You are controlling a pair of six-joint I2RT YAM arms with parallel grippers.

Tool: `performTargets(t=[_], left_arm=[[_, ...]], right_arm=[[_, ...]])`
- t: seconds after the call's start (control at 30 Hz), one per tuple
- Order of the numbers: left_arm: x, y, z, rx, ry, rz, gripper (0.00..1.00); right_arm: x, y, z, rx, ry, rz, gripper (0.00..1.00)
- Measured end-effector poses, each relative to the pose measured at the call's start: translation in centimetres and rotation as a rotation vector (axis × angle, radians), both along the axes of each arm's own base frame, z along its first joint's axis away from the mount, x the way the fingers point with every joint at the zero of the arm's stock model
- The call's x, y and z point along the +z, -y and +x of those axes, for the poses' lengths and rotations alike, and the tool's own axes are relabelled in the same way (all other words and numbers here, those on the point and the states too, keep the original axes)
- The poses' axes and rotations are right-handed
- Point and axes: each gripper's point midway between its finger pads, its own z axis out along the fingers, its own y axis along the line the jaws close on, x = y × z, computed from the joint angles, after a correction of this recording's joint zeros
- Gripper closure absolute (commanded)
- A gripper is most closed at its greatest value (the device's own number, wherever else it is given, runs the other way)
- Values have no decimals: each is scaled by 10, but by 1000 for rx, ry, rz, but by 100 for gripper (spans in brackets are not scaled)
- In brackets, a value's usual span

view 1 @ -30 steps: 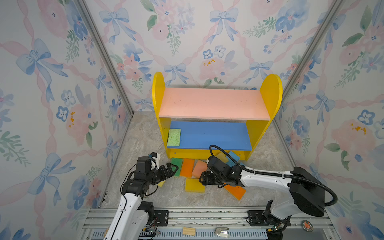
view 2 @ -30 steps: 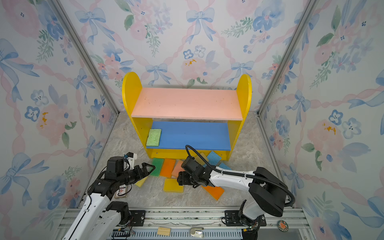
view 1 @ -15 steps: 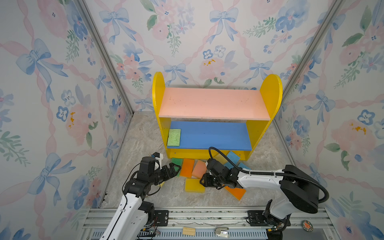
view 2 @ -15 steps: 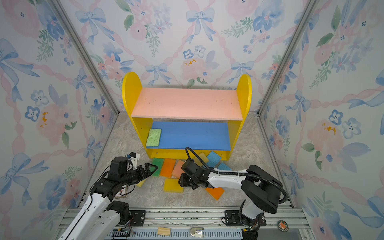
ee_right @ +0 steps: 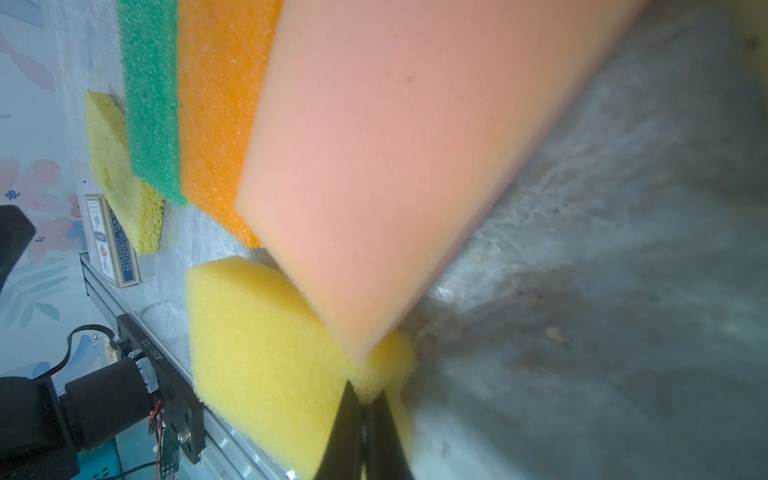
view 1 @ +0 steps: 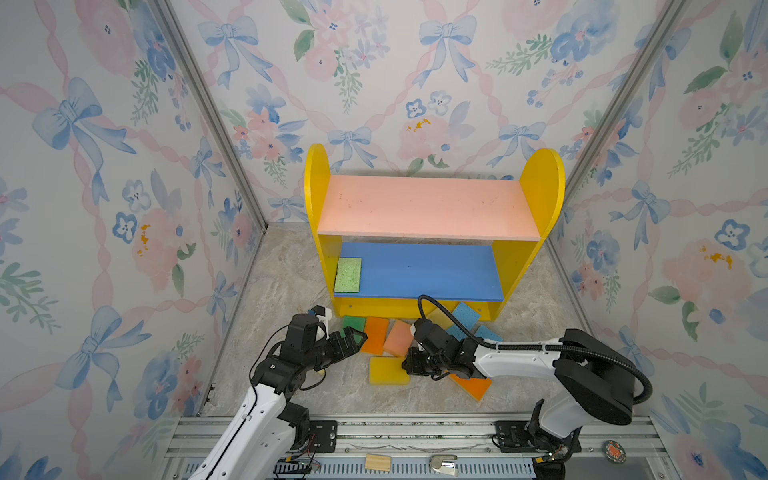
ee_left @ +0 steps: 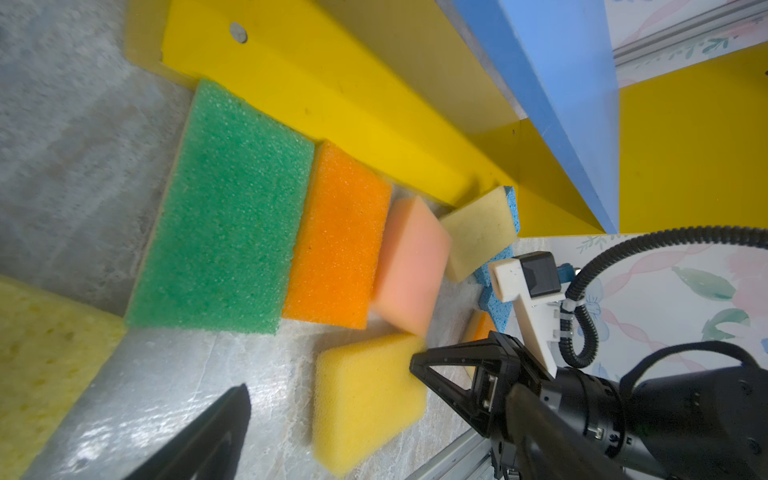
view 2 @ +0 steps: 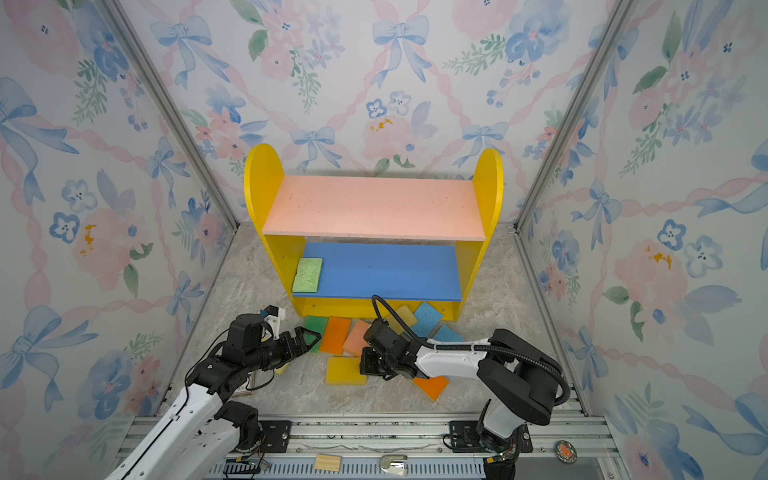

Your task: Place and organize the cleaning sponges onto the shelf

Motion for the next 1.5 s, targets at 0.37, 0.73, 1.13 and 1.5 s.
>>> performTargets(t=[0.37,0.73,1.13,1.5], left_arm=[[15,4,1,32,41,-67,2],[90,61,-5,-77,214,-337,2],[93,122,-12,-159,228,-367,10],[124,129,5,-122,340,-416,51]], right_arm=[[98,22,18,-142,124,219,98],[152,52,33,-317,211,318,98],[181,47,34,-333,240,378,97],[196,46,27,-322,250,422,90]])
